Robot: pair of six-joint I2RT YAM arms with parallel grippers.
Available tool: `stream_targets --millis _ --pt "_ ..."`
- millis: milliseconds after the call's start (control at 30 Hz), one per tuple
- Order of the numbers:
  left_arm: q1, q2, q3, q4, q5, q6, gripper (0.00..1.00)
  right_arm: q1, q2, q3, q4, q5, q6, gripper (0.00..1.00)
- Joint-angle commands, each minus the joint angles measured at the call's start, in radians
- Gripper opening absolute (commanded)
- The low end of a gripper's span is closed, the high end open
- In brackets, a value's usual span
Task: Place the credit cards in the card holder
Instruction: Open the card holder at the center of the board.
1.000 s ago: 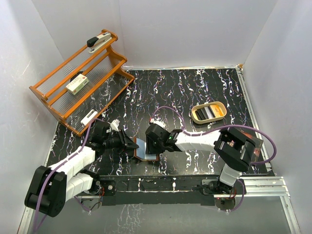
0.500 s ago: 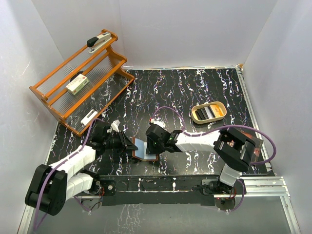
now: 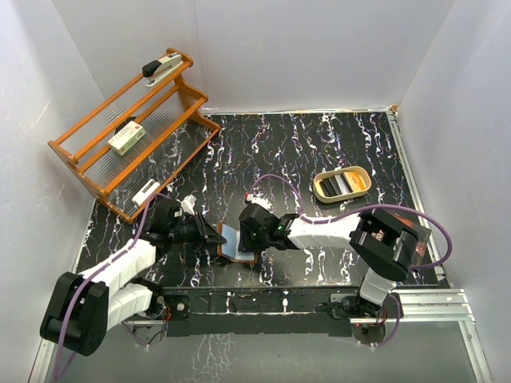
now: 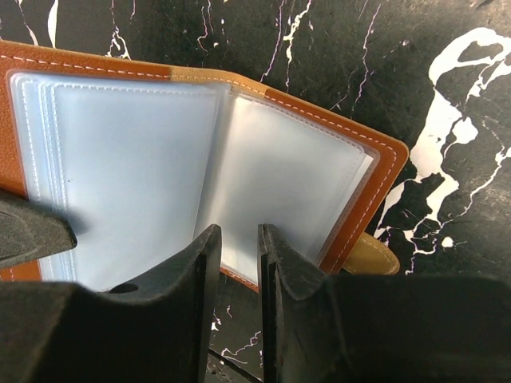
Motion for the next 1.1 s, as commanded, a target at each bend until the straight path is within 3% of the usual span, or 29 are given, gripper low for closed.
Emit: stream_targets --millis 0,267,367,500,533,667,800,1067 --pt "-0.003 -0.026 0.011 0.035 0.041 -0.018 0.16 0.004 0.025 -0.023 -0.010 0.034 -0.007 0.24" --pt "-0.003 -0.036 0.006 0.039 0.041 -0.020 0.15 0.005 0.029 -0.027 -0.008 0.029 -0.008 0.24" --pt "-0.003 -0.038 0.005 0.053 0.046 -0.025 0.00 0.005 0.030 -0.029 -0.005 0.029 -0.008 0.24" --pt "-0.003 -0.043 -0.008 0.083 0.056 -0.042 0.00 0.005 0.031 -0.028 -0.005 0.032 -0.008 0.25" --pt "-0.003 -0.042 -0.011 0.091 0.059 -0.046 0.05 0.004 0.032 -0.026 -0.006 0.034 -0.008 0.25" --pt "-0.003 -0.034 -0.014 0.098 0.067 -0.049 0.03 0.005 0.031 -0.018 -0.011 0.035 -0.009 0.25" --pt "-0.003 -0.044 -0.020 0.109 0.067 -0.060 0.15 0.004 0.030 -0.019 -0.012 0.037 -0.035 0.25" --pt "-0.003 -0.048 -0.029 0.109 0.065 -0.066 0.10 0.005 0.029 -0.018 -0.015 0.040 -0.039 0.25"
